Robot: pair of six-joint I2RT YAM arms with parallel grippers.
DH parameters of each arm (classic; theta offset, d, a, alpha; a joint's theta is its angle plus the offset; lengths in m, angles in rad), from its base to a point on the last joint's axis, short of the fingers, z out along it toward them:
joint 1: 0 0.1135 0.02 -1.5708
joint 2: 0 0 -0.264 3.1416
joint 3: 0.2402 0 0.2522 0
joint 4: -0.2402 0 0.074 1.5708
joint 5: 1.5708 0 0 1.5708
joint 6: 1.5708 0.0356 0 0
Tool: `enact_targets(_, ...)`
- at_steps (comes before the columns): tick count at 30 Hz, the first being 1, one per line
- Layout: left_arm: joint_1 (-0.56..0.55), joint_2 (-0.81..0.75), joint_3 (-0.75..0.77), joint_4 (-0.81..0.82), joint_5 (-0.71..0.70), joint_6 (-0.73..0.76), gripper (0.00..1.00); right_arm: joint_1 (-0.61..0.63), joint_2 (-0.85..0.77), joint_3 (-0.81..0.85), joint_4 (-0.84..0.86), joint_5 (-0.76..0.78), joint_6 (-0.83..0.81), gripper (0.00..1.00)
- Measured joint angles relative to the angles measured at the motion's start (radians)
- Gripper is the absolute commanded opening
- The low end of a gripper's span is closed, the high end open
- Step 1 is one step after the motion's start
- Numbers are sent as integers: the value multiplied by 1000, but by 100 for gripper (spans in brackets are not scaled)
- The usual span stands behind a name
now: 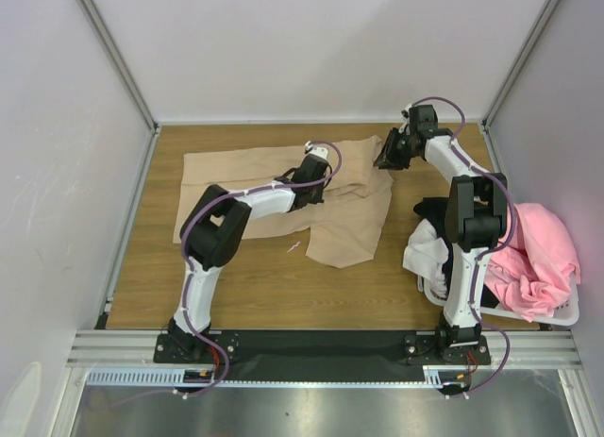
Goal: Fold and stack the t-shirts
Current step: Fold the tshirt
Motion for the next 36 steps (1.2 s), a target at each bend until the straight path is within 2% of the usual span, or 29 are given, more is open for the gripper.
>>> enact_targets(17,20,-53,-76,37,-1,0,0,61,0,-16,9,-13,-25,27)
enact_targets(25,41,-82,-105,51,5,0,2,112,6,-56,9,-28,-51,23)
enact_targets(26,42,-84,-105,54,9,1,4,118,6,-57,8,-29,-55,22)
enact_targets(30,43,-92,-110,63,22,8,22,139,6,-68,2,-35,-72,20)
enact_targets(31,43,-94,-114,64,26,10,33,143,6,-75,-1,-36,-76,20)
enact_targets(34,43,-101,-123,61,29,12,51,154,8,-92,-18,-39,-93,16)
enact_targets(36,45,-113,-131,56,32,10,56,164,11,-101,-39,-38,-108,13)
